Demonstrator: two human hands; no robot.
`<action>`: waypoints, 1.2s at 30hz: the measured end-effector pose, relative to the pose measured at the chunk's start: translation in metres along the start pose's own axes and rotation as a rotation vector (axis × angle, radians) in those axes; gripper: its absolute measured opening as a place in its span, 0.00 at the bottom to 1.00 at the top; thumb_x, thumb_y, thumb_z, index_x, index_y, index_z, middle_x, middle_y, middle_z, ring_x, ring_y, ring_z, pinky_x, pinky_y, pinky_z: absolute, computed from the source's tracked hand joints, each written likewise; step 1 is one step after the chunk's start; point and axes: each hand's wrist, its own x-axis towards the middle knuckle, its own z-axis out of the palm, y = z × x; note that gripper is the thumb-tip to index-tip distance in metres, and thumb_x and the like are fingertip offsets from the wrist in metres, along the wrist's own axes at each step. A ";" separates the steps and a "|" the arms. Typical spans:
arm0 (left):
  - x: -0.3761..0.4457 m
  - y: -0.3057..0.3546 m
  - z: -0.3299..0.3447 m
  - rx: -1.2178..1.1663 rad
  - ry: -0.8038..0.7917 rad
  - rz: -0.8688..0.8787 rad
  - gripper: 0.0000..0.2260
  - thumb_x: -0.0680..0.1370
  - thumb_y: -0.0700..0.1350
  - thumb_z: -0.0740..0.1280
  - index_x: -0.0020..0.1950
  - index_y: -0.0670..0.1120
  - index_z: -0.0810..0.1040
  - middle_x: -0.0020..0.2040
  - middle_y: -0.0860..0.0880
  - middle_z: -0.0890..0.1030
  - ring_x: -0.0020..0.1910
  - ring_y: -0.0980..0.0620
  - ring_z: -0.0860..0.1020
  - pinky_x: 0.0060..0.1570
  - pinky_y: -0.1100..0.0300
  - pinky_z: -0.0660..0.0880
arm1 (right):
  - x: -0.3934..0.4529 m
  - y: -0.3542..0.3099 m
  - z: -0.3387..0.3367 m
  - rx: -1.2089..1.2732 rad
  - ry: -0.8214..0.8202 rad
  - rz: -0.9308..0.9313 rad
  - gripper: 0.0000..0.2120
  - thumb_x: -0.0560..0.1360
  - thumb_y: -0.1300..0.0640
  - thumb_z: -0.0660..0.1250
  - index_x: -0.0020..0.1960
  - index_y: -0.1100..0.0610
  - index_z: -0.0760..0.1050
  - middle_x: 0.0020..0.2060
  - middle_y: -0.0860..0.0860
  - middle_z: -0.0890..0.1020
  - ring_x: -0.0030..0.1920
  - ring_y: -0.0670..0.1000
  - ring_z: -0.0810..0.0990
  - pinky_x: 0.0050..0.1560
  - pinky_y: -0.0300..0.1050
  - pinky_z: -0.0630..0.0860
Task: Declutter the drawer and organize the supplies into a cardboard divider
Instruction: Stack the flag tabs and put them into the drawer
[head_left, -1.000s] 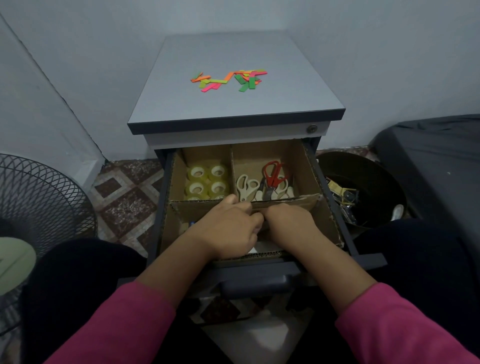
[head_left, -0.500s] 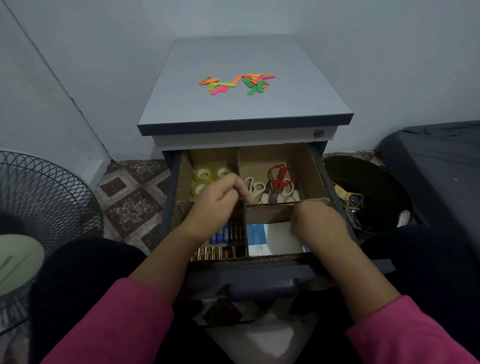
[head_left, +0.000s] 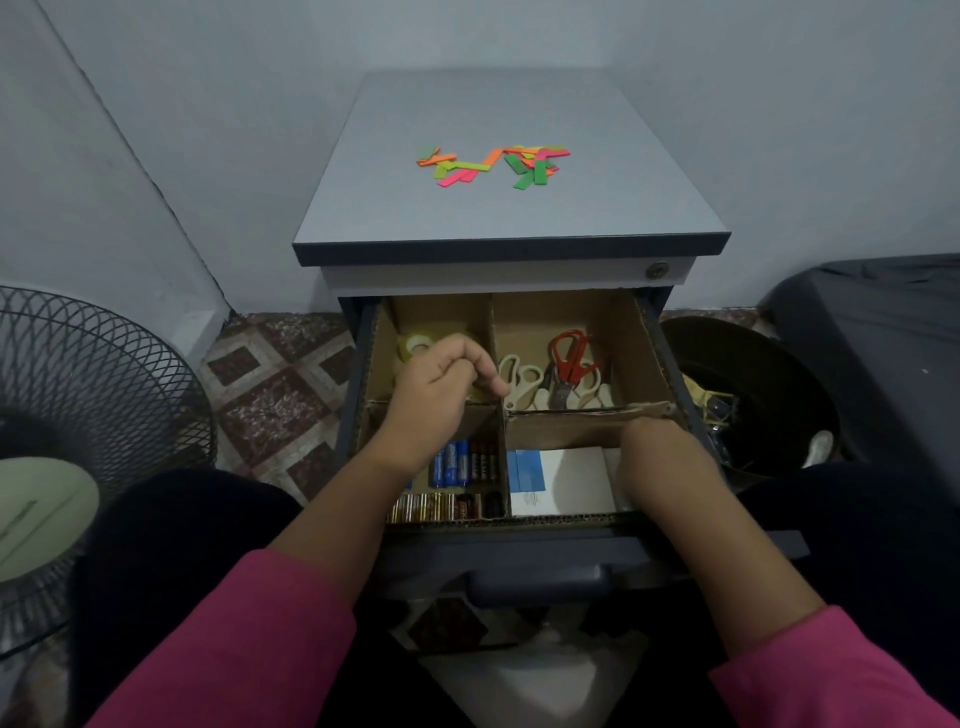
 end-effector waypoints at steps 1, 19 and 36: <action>0.000 0.000 0.000 -0.003 -0.002 -0.001 0.12 0.79 0.31 0.54 0.44 0.38 0.76 0.40 0.43 0.83 0.40 0.60 0.79 0.42 0.74 0.70 | 0.000 0.000 -0.001 -0.008 -0.004 0.001 0.08 0.77 0.61 0.61 0.53 0.60 0.77 0.48 0.54 0.79 0.53 0.57 0.79 0.44 0.46 0.72; 0.002 -0.004 0.002 -0.025 -0.012 -0.006 0.11 0.77 0.30 0.55 0.42 0.36 0.76 0.40 0.40 0.82 0.40 0.57 0.79 0.40 0.73 0.69 | 0.005 -0.060 0.007 0.547 -0.228 -0.109 0.07 0.69 0.67 0.70 0.47 0.64 0.81 0.40 0.57 0.83 0.39 0.55 0.83 0.43 0.49 0.82; 0.002 -0.004 0.003 -0.029 -0.042 -0.003 0.12 0.77 0.31 0.56 0.40 0.40 0.77 0.39 0.42 0.83 0.41 0.57 0.79 0.41 0.73 0.69 | -0.002 -0.045 0.006 0.234 -0.083 -0.243 0.06 0.70 0.56 0.73 0.47 0.53 0.82 0.47 0.51 0.81 0.51 0.52 0.80 0.46 0.43 0.76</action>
